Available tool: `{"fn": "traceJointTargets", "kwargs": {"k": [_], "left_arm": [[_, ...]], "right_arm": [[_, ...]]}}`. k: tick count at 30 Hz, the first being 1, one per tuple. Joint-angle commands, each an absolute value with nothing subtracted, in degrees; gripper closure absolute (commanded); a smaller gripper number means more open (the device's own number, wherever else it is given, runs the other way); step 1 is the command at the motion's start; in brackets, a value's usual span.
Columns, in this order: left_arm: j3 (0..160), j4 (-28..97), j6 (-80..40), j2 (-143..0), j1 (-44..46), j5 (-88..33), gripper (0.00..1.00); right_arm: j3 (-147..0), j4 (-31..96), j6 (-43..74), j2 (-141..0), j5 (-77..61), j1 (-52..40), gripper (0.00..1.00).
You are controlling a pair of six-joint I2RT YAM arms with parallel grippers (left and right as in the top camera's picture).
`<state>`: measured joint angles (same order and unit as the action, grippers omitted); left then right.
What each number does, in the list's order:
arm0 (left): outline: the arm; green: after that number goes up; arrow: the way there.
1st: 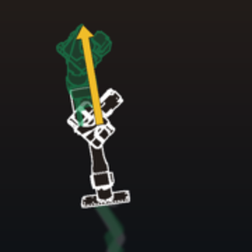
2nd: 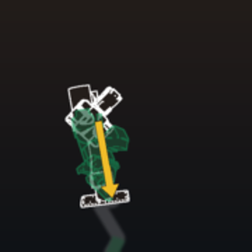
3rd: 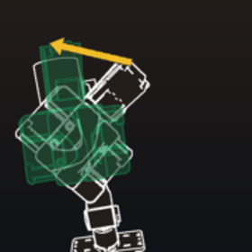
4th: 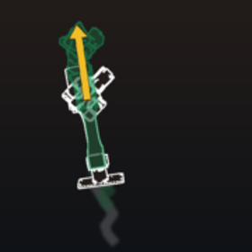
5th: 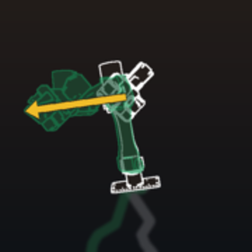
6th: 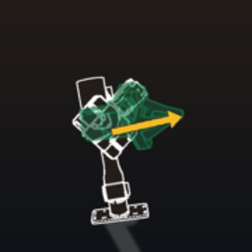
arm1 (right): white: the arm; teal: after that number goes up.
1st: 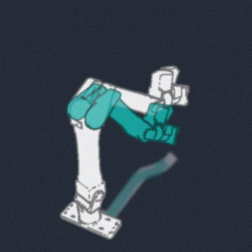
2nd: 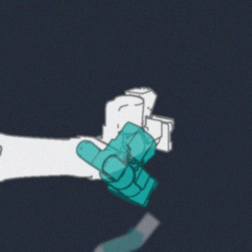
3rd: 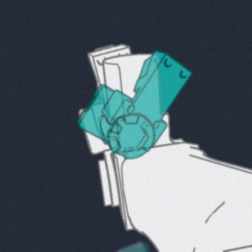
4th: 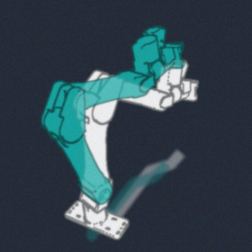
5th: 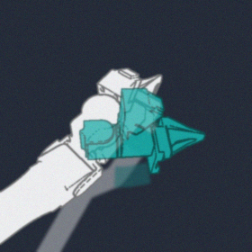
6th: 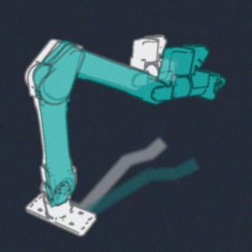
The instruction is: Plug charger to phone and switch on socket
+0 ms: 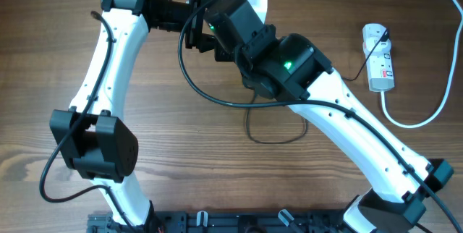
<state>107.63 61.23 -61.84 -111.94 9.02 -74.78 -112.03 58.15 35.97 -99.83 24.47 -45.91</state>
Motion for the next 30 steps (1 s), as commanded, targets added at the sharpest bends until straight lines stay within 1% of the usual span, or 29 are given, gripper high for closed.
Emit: {"fn": "traceJointTargets", "kwargs": {"k": [1,4,11,16,20,22,24,25,28,30], "left_arm": [[108.8,61.0,-61.8,-110.1,9.2,-76.1,0.41],[108.8,61.0,-61.8,-110.1,9.2,-76.7,0.41],[108.8,61.0,-61.8,-110.1,9.2,-77.0,0.41],[108.8,61.0,-62.0,-110.1,9.2,-77.1,0.4],[108.8,61.0,-62.0,-110.1,9.2,-77.5,0.36],[108.8,61.0,-62.0,-110.1,9.2,-77.7,0.31],[108.8,61.0,-62.0,-110.1,9.2,-77.7,0.13],[108.8,61.0,-62.0,-110.1,9.2,-77.7,0.0],[108.8,61.0,-62.0,-110.1,9.2,-77.7,0.0],[108.8,61.0,-64.1,-110.1,9.2,-77.7,0.0]], "right_arm": [[-113.3,58.0,36.0,-98.2,24.9,-45.7,0.72],[-113.3,57.9,36.0,-98.2,25.0,-45.7,0.78],[-113.3,57.8,36.1,-98.2,24.3,-45.7,0.85],[-113.3,57.8,36.1,-98.2,24.3,-45.7,0.94],[-113.3,57.8,36.2,-98.2,24.3,-45.7,0.95],[-113.3,57.7,36.4,-98.2,24.3,-45.7,0.95],[-113.3,57.7,38.7,-98.2,24.1,-45.7,0.95],[-113.3,57.6,40.2,-98.2,24.1,-45.7,0.95],[-113.3,56.9,45.5,-98.2,24.1,-45.7,0.95],[-113.3,56.0,50.9,-98.0,24.2,-45.7,0.96]]}}
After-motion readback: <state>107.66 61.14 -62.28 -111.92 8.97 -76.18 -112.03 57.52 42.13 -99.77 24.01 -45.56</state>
